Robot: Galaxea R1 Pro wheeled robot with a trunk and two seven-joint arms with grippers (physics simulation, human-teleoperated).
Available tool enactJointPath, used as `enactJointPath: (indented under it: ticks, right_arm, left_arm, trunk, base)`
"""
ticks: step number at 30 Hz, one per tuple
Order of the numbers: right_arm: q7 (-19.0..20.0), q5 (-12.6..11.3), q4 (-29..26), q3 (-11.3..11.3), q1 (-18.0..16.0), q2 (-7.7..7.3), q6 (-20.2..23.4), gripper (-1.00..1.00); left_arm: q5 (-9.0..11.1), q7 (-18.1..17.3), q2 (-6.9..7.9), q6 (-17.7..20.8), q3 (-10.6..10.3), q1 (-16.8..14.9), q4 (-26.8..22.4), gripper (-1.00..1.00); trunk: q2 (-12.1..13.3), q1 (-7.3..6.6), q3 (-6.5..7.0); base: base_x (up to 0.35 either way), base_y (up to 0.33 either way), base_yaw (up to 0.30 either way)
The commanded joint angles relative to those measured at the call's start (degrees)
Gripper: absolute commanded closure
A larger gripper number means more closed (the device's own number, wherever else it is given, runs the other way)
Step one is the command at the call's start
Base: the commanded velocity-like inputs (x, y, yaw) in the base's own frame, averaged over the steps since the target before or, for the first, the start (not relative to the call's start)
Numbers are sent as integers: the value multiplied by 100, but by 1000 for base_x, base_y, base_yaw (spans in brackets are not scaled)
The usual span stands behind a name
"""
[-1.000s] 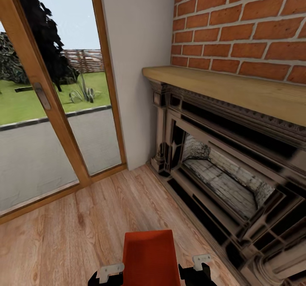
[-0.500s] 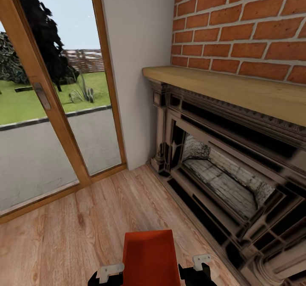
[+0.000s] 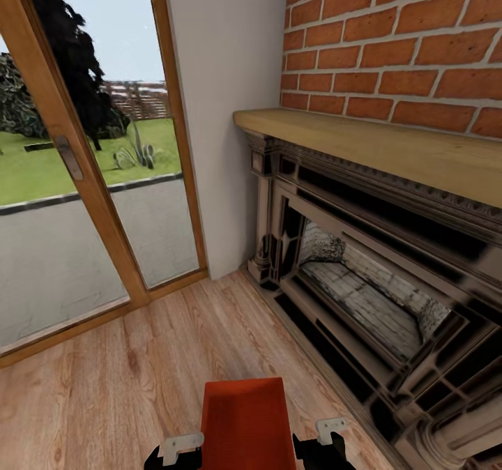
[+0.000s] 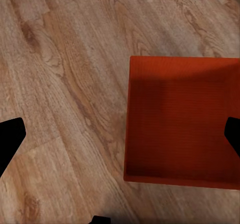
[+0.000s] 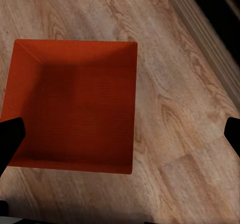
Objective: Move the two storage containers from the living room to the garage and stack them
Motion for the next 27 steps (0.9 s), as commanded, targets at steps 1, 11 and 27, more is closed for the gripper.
enactJointPath:
  ticks: [1,11,27]
  right_arm:
    - [27,44,1,-27,-4,4,-18,-100]
    - [21,52,1,-27,-4,4,-21,-100]
    - [21,43,1,-27,-4,4,-12,-100]
  left_arm:
    - [-43,38,0,-5,-9,-4,2,-100]
    - [-43,37,0,-5,-9,-4,2,-100]
    - [-43,33,0,-5,-9,-4,2,-100]
  trunk:
    - [-11,3,-11]
    - [-11,3,-11]
    - [-11,3,-133]
  base:
    - [0,0,0]
    - [0,0,0]
    - [0,0,0]
